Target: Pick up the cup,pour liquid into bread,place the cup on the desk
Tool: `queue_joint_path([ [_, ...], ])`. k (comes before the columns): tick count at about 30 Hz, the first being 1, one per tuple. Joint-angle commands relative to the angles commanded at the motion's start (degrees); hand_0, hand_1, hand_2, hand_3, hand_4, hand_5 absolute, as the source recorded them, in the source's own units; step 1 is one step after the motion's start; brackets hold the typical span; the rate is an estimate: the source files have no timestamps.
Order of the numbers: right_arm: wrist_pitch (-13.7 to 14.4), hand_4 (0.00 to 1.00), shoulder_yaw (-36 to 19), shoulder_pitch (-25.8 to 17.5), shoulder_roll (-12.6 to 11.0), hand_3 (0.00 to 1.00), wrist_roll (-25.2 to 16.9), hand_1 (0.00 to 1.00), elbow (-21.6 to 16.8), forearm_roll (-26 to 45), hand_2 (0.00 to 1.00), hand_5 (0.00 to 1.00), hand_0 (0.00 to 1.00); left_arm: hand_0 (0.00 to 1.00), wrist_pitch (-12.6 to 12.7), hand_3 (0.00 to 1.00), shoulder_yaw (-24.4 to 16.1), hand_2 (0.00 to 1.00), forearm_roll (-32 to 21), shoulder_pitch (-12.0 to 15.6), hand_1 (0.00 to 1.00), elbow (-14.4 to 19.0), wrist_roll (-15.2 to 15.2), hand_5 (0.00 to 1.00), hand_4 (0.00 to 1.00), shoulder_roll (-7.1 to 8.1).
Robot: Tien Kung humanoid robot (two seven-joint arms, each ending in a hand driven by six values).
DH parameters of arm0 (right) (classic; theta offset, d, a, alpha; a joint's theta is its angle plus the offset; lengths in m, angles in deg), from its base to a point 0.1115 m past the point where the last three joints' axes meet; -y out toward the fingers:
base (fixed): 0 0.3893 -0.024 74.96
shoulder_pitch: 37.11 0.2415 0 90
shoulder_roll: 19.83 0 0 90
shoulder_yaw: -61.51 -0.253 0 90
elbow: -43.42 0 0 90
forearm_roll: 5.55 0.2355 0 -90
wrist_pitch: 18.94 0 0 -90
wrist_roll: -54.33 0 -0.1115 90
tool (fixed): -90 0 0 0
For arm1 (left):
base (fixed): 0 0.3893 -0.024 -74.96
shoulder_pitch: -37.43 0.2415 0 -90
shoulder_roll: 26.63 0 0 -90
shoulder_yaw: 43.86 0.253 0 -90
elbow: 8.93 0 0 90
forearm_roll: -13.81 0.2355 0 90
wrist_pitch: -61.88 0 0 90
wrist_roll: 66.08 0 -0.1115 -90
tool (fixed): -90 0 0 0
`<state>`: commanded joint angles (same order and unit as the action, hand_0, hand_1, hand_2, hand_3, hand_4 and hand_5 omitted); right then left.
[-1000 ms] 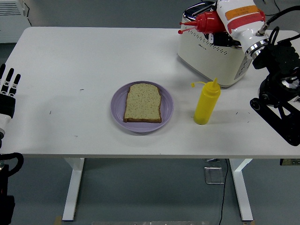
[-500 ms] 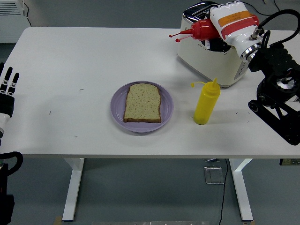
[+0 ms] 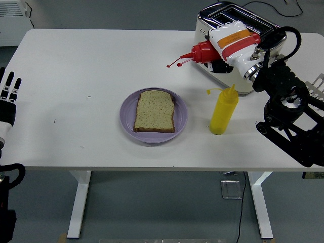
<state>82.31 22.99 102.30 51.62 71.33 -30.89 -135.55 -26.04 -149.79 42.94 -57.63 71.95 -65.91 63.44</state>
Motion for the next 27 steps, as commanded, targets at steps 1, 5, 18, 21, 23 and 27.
queue_joint_path([
  [1,0.1,0.678,-0.9,0.0,-0.2,0.301,0.0,0.070,-0.1,0.0,0.207,0.314,0.094,0.788,0.0,0.694,-0.1,0.736,0.0,0.0,0.738,0.0,0.0,0.998,0.546,0.03],
  [5,0.5,0.678,-5.4,0.1,-1.0,0.301,0.0,0.070,-1.0,0.0,0.207,0.314,0.094,0.788,0.0,0.694,-0.1,0.736,0.0,0.1,0.738,0.0,0.0,0.998,0.546,0.05],
  [18,13.5,0.674,-17.5,-7.4,0.5,0.302,-5.8,0.081,-5.7,14.5,0.211,0.305,0.105,0.788,0.0,0.695,0.1,0.736,-0.1,0.1,0.738,-0.1,0.0,0.998,0.547,-0.01],
  [21,13.6,0.674,-20.8,-9.8,0.5,0.302,-9.5,0.081,-7.0,21.5,0.211,0.305,0.105,0.788,0.1,0.695,0.1,0.736,-0.1,0.1,0.738,-0.1,0.0,0.998,0.547,-0.01],
  [23,13.2,0.674,-22.9,-11.7,0.5,0.302,-12.1,0.081,-7.8,26.4,0.211,0.305,0.105,0.788,0.1,0.695,0.1,0.736,-0.1,0.1,0.738,-0.1,0.0,0.998,0.547,-0.03],
  [27,11.2,0.673,-26.0,-15.3,0.5,0.302,-17.5,0.083,-8.8,36.1,0.212,0.304,0.105,0.788,0.1,0.695,0.3,0.736,-0.1,0.1,0.738,-0.1,0.0,0.998,0.547,-0.07],
])
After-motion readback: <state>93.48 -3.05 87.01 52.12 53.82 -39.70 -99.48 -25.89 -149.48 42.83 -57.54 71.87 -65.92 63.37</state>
